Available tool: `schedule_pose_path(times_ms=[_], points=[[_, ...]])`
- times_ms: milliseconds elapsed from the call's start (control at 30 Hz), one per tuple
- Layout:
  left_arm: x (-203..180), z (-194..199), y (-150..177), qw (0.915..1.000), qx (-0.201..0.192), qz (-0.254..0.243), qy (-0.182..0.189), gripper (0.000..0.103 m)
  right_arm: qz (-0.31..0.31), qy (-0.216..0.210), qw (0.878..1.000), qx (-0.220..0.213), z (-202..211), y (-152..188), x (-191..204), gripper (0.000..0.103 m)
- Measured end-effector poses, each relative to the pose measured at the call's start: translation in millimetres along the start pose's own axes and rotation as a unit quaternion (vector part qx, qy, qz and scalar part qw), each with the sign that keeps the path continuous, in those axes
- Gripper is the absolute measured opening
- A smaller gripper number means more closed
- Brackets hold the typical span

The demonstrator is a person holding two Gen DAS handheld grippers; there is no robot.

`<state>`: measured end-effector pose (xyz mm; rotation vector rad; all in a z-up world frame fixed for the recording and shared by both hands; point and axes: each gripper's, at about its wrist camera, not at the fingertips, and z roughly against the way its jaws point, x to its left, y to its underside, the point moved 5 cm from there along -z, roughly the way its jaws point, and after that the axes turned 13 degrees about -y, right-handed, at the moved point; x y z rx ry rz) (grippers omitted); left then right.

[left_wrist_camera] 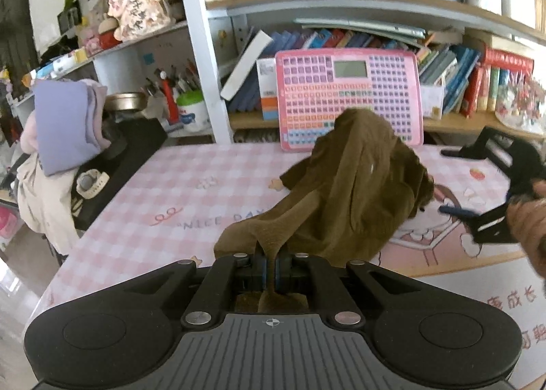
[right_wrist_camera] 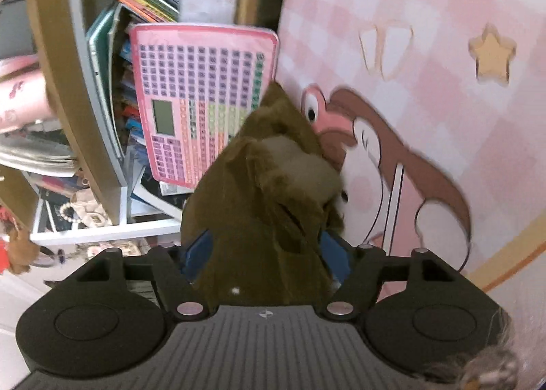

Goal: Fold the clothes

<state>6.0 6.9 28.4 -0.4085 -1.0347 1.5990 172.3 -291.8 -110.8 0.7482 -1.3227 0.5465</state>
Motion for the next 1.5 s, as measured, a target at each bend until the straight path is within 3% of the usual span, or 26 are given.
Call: schedule_pose_path(times_ms=[200, 333, 400, 467, 567, 633, 700, 867, 1067, 1133, 1200, 1300, 1367, 1433, 1500], points=[[16.7, 21.9, -8.9, 0.9993, -0.010, 0.037, 0.002, 0.003, 0.012, 0.025, 0.999, 0.019, -35.1, 7.3, -2.1, 0.070], [24.2, 31.1, -12.2, 0.9988, -0.013, 0.046, 0.002, 0.003, 0.009, 0.061, 0.998, 0.003, -48.8, 12.6, -13.4, 0.067], [26.6, 28.5, -8.9, 0.9990, -0.005, 0.043, -0.003, 0.003, 0.002, 0.062, 0.998, -0.013, -49.2, 12.0, -17.8, 0.060], [29.6, 22.8, -3.6, 0.9990, 0.008, 0.044, -0.007, 0.003, -0.008, 0.054, 0.998, -0.031, -44.7, 8.5, -20.6, 0.042], [29.8, 16.4, 3.1, 0.9991, 0.019, 0.038, -0.004, 0.003, -0.011, 0.031, 0.998, -0.052, -37.1, -0.8, -21.5, 0.026], [30.3, 11.5, 5.8, 0.9989, 0.029, 0.035, -0.006, 0.003, -0.021, 0.017, 0.998, -0.057, -37.7, -6.0, -20.9, 0.027], [32.2, 8.1, 8.4, 0.9986, 0.038, 0.036, -0.007, 0.003, -0.038, 0.015, 0.998, -0.051, -41.7, -8.8, -20.4, 0.040], [30.3, 11.7, 8.6, 0.9988, 0.034, 0.036, 0.007, 0.003, -0.047, -0.003, 0.996, -0.070, -46.3, -9.8, -16.1, 0.040], [30.7, 12.6, 15.3, 0.9987, 0.045, 0.024, 0.004, 0.003, -0.045, 0.031, 0.996, -0.070, -65.0, -16.8, -22.2, 0.043], [32.2, 10.2, 18.7, 0.9985, 0.051, 0.018, 0.001, 0.003, -0.035, 0.018, 0.997, -0.068, -61.2, -18.6, -15.7, 0.038], [33.6, 7.8, 22.2, 0.9983, 0.057, 0.011, -0.001, 0.008, -0.024, 0.005, 0.998, -0.066, -57.2, -20.3, -9.2, 0.004], [35.9, 4.3, 27.4, 0.9978, 0.066, 0.001, -0.005, 0.022, -0.009, -0.014, 0.998, -0.063, -51.3, -22.9, 0.5, 0.003], [37.4, 1.9, 30.7, 0.9973, 0.072, -0.005, -0.007, 0.052, 0.002, -0.031, 0.997, -0.069, -40.5, -26.3, 10.2, 0.003], [41.9, -1.3, 31.8, 0.9976, 0.070, 0.004, -0.001, 0.060, 0.019, -0.060, 0.994, -0.094, -15.7, -36.2, 30.1, 0.003], [46.0, -6.1, 32.0, 0.9975, 0.070, 0.011, 0.001, 0.060, 0.056, -0.082, 0.989, -0.111, 6.7, -45.9, 56.6, 0.003]])
